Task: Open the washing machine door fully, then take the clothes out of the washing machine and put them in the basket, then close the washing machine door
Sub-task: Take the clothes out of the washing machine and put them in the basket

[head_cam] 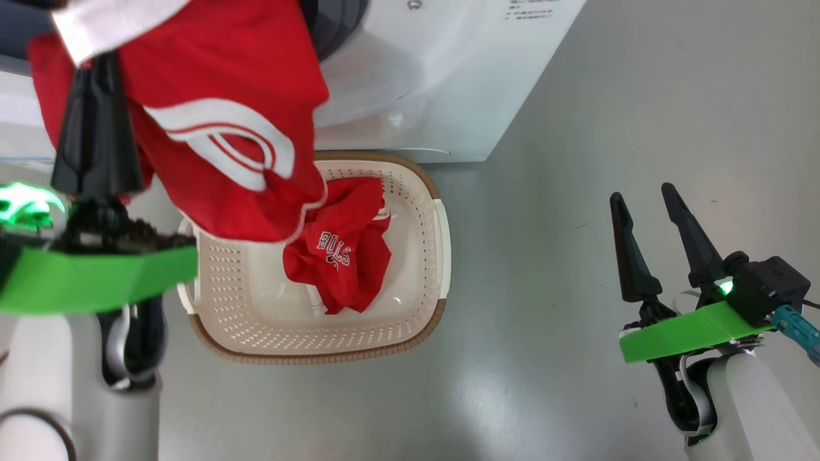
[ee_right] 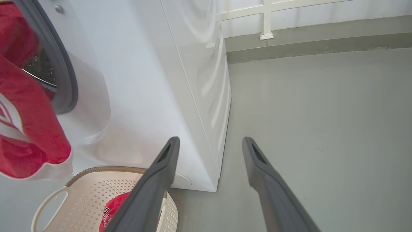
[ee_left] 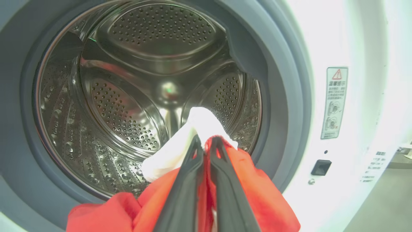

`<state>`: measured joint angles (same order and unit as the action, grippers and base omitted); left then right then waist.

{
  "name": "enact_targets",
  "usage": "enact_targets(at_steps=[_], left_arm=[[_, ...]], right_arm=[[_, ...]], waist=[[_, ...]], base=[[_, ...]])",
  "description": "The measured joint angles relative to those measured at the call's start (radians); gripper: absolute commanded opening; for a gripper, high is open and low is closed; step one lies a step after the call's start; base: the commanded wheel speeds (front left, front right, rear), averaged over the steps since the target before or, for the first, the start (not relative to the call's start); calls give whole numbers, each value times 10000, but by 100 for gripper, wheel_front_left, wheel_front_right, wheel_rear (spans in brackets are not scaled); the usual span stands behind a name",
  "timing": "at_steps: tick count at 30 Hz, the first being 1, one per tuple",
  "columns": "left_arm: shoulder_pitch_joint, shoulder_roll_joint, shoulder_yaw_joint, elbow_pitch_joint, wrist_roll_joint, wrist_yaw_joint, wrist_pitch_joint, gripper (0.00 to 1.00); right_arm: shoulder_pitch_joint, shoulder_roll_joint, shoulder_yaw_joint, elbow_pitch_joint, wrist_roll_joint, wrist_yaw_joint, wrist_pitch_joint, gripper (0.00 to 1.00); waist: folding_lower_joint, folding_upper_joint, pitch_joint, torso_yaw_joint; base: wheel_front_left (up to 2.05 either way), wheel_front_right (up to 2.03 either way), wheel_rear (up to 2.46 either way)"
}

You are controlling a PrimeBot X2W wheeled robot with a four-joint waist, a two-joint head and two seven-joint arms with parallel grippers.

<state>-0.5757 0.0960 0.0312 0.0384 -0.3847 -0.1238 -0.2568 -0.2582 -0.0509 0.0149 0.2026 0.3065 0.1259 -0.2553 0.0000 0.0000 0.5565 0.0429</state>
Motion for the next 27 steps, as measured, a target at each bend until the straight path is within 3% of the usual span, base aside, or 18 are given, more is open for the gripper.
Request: enact_targets(at_steps=[6, 13, 19, 27], left_arm=[[836, -163, -184, -1141, 71, 0, 0, 0], [1649, -274, -656, -959, -159, -2, 136, 0], [1877, -309, -1009, 414, -219, -2, 146, 0], [1282, -215, -1402, 3371, -201, -4, 84, 0]], right_arm=[[1, 0, -13, 2, -2, 0, 0, 100], [-5, 0, 2, 4, -4, 0, 0, 100], [-11, 0, 23, -2, -2, 0, 0, 100], [-30, 2, 140, -35, 17, 0, 0, 100]], waist=[[0, 0, 19, 44], [1, 0, 68, -22], [0, 0, 199, -140], [0, 0, 481, -358]], base=[[0, 0, 0], [0, 0, 0], [0, 0, 0], [0, 0, 0]])
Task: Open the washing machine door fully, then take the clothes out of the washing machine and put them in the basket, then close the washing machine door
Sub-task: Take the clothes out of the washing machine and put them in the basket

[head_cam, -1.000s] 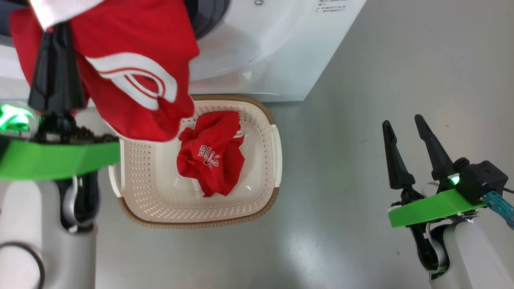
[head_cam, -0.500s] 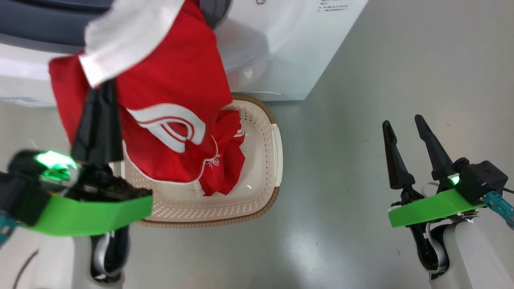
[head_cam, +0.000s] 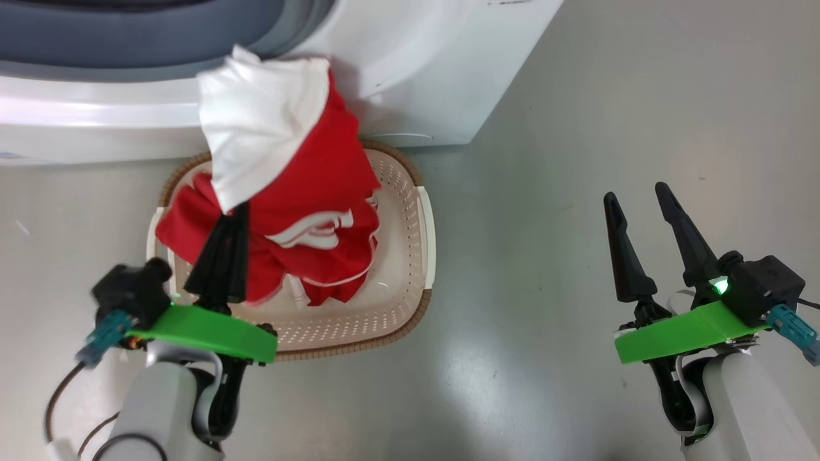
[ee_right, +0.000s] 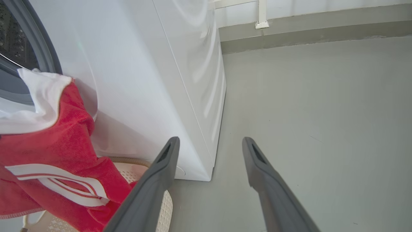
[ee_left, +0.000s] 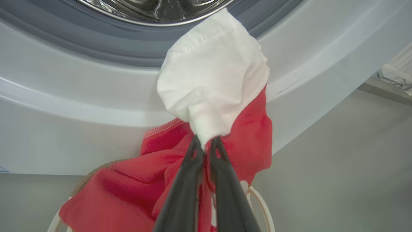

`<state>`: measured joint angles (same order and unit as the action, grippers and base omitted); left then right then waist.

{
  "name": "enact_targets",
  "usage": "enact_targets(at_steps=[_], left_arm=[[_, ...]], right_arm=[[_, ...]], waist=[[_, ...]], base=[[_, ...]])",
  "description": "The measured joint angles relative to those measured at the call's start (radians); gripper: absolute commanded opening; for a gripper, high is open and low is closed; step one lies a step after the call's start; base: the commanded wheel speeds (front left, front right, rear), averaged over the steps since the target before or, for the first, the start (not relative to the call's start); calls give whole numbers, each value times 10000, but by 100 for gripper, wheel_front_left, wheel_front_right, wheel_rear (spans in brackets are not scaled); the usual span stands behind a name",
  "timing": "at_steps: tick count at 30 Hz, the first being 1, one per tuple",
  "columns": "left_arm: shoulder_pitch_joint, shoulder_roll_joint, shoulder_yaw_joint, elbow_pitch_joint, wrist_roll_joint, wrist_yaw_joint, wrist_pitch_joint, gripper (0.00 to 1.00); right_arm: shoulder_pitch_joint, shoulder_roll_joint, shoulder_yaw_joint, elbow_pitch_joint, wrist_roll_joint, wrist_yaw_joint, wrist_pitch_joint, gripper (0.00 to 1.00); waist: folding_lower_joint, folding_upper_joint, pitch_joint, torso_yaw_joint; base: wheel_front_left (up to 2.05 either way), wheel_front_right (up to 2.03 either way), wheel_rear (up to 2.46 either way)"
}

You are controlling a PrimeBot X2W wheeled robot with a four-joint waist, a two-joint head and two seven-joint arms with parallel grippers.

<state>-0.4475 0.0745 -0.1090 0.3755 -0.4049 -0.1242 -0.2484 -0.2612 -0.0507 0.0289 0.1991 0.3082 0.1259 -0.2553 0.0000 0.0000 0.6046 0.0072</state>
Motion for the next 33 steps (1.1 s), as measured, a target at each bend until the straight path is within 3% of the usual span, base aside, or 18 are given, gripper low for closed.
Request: enact_targets(at_steps=[17, 28, 29, 30, 33], left_arm=[[-2180, 157, -936, 4813, 270, -10, -12, 0], [-3371, 309, -1306, 6738, 140, -10, -12, 0], [-3413, 311, -1331, 6794, 104, -10, -12, 7], [-3455, 316, -1356, 6845, 59, -10, -12, 24], [-3577, 345, -1432, 6924, -12, -10, -12, 89]], right_arm=[[-366, 0, 207, -148, 102, 0, 0, 100], [-593, -2, 364, -230, 163, 0, 0, 100], [-593, -2, 364, -230, 163, 0, 0, 100], [-593, -2, 366, -230, 167, 0, 0, 100], [-594, -2, 357, -228, 171, 0, 0, 100]], waist=[[0, 0, 835, -440], [0, 0, 1408, -702], [0, 0, 1431, -719], [0, 0, 1448, -732], [-1, 0, 1452, -727]], base=[[0, 0, 0], [0, 0, 0], [0, 0, 0], [0, 0, 0], [0, 0, 0]])
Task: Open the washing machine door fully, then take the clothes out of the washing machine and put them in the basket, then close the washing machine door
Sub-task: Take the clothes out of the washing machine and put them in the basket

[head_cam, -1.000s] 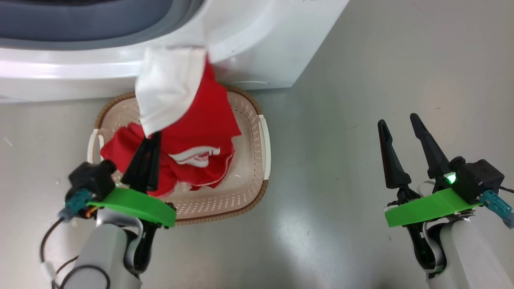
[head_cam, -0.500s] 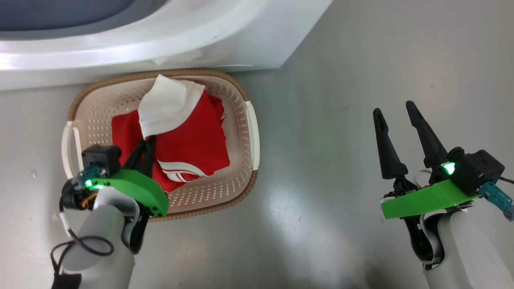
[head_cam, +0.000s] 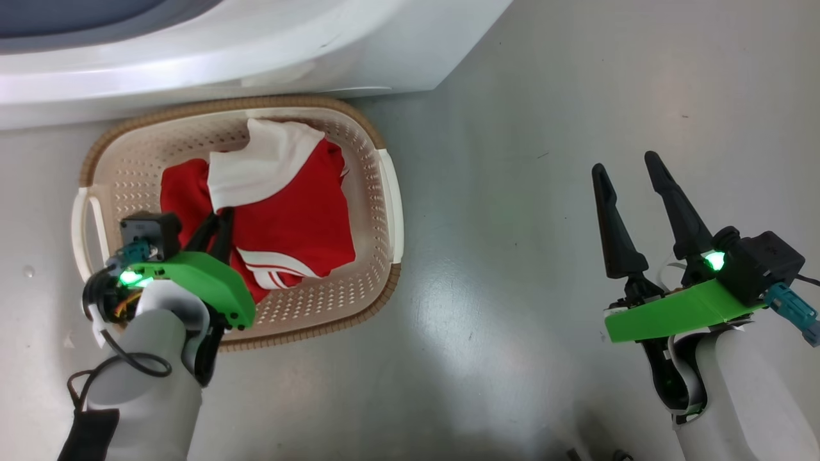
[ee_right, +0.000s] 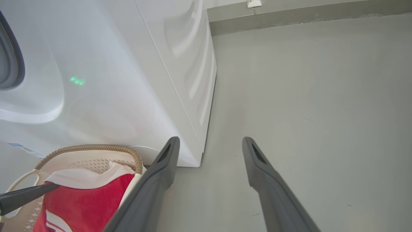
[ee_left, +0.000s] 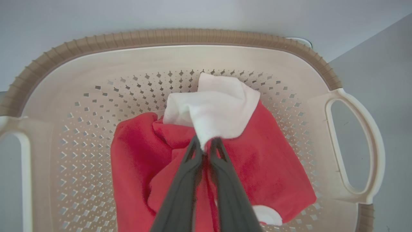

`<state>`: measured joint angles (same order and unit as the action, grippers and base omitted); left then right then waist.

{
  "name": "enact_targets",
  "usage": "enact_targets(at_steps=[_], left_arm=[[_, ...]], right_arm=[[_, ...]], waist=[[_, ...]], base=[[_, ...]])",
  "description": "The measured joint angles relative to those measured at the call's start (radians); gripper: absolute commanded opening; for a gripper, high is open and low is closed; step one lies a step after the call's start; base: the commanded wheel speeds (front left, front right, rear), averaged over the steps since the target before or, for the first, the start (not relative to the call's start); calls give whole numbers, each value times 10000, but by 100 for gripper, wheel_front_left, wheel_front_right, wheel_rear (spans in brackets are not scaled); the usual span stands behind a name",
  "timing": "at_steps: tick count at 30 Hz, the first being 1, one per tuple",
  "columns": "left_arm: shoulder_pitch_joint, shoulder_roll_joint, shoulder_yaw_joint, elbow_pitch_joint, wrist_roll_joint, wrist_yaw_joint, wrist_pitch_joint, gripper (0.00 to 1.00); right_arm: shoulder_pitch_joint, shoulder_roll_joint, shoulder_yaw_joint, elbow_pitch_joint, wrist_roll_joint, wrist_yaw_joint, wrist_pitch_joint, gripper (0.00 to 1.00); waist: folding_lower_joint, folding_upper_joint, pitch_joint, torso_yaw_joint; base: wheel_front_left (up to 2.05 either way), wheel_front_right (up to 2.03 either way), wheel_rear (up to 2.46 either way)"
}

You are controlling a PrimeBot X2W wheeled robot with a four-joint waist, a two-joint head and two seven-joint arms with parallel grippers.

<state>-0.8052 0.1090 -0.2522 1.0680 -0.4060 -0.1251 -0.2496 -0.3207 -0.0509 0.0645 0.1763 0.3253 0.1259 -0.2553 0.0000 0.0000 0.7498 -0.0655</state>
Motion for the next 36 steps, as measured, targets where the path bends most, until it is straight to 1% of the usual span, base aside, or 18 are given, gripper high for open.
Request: enact_targets(at_steps=[1, 10, 20, 24, 25, 30, 36], left_arm=[[-17, 13, -21, 2, -17, 0, 0, 100], [44, 33, -12, -157, -372, 0, 0, 100], [1024, 35, 416, -926, -412, 0, 0, 100], [1529, 42, 608, -1490, -211, 0, 0, 100], [1802, 44, 809, -1827, -81, 0, 0, 100], [2573, 44, 1333, -2763, 401, 0, 0, 100], [3638, 17, 1758, -3772, 953, 0, 0, 100]], right_arm=[[-1, 0, -6, 4, 0, 0, 0, 100], [-28, 0, -50, 180, 0, 0, 0, 100], [54, 2, -228, 591, -13, 0, 0, 100], [244, 2, -290, 752, -58, 0, 0, 100], [385, 2, -330, 815, -90, 0, 0, 100], [780, 8, -407, 949, -104, 0, 0, 100], [1315, 13, -460, 1043, -104, 0, 0, 100]], waist=[[1, 0, -11, 11], [0, 0, -332, 129], [1, 0, -1352, 213], [0, 0, -1874, 246], [0, 0, -2149, 266], [0, 0, -2863, 322], [1, 0, -3765, 383]], base=[[0, 0, 0], [0, 0, 0], [0, 0, 0], [0, 0, 0], [0, 0, 0], [0, 0, 0], [0, 0, 0]])
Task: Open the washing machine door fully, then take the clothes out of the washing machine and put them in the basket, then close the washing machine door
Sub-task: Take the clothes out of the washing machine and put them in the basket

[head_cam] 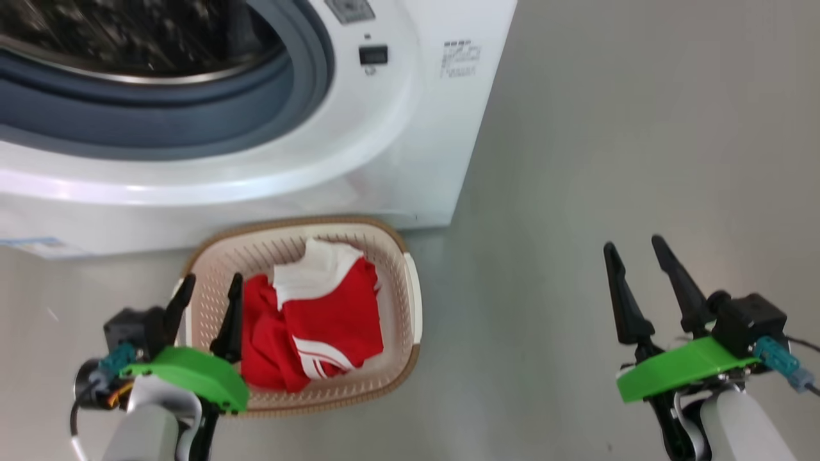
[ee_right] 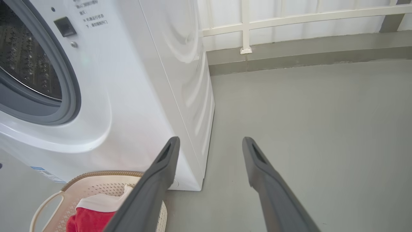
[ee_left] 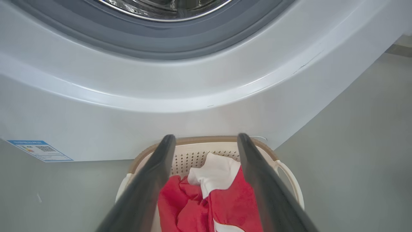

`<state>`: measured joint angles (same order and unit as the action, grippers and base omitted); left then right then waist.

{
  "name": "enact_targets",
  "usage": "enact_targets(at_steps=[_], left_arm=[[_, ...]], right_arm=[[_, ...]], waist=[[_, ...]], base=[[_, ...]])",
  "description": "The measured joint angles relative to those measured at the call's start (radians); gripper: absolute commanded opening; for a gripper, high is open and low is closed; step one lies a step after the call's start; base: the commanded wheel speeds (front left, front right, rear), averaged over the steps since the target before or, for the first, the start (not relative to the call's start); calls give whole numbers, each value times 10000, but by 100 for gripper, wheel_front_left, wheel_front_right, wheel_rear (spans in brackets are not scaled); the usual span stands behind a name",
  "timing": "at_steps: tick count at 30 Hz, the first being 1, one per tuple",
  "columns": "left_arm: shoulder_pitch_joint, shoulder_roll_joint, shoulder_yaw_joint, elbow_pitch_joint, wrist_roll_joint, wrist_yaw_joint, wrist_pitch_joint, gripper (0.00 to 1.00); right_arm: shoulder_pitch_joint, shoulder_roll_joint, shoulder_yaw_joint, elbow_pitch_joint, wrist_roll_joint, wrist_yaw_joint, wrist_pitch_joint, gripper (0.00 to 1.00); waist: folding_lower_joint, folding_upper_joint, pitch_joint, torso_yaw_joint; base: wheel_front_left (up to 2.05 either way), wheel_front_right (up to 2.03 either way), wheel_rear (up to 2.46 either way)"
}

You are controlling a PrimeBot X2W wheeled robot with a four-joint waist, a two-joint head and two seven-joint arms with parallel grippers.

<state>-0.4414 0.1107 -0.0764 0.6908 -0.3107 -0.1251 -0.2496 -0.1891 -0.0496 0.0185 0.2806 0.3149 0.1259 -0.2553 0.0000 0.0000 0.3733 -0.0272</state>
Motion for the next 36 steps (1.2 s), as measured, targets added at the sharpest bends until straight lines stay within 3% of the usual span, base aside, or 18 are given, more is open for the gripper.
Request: enact_targets(at_steps=[17, 36], left_arm=[[2568, -165, 729, -3327, 736, 0, -2, 100], [5155, -418, 1737, -5329, 1174, 0, 0, 100]], right_arm=[[1502, 38, -280, 15, -88, 0, 0, 100], [2744, 92, -499, -245, -157, 0, 0, 100]], waist=[[-1, 0, -2141, 117], [0, 0, -3316, 188]], base=[[0, 0, 0], [0, 0, 0]])
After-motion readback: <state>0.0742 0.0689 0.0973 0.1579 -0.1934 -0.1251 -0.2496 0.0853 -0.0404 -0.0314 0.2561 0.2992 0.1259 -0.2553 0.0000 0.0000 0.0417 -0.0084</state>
